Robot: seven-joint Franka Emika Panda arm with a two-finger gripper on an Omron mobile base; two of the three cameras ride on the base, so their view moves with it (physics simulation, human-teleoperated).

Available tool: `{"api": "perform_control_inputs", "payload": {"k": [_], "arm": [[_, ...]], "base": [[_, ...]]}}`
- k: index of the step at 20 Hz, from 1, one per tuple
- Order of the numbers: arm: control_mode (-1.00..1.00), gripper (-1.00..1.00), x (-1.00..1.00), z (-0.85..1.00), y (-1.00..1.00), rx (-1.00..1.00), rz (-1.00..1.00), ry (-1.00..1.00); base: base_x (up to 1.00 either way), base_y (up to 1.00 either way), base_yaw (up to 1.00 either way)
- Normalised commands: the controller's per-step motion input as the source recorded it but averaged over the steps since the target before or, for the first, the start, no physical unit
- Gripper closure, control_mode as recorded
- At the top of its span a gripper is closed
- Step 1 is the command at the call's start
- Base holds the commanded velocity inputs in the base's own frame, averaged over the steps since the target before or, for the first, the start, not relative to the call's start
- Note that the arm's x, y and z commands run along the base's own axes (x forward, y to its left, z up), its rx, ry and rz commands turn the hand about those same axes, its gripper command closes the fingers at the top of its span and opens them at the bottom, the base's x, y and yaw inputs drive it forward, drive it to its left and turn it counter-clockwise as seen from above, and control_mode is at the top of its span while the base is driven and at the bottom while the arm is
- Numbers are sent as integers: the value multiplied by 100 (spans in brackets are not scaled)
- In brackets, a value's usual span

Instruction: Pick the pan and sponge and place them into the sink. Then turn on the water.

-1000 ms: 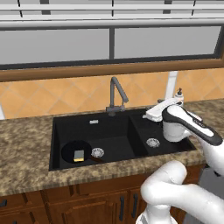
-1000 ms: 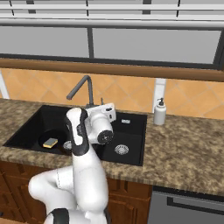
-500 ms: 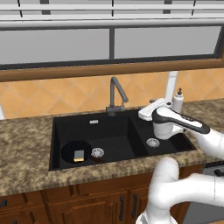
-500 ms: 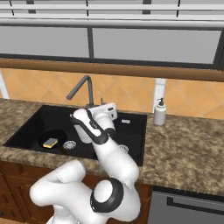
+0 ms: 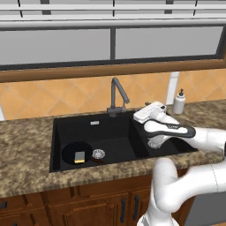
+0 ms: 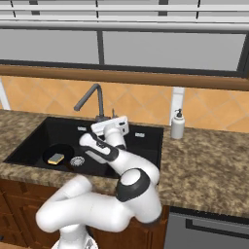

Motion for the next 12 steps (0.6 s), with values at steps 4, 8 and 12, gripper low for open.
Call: {"api": "perform_control_inputs", "payload": {"k": [4, 8, 12], "arm": [[-100, -100, 26, 0, 0, 0, 2, 0], [-100, -100, 24, 0, 0, 0, 1, 0], [-100, -100, 32, 1, 4, 0, 2, 0]], "base": [[0, 0, 0], [0, 0, 0], [0, 0, 0]]}}
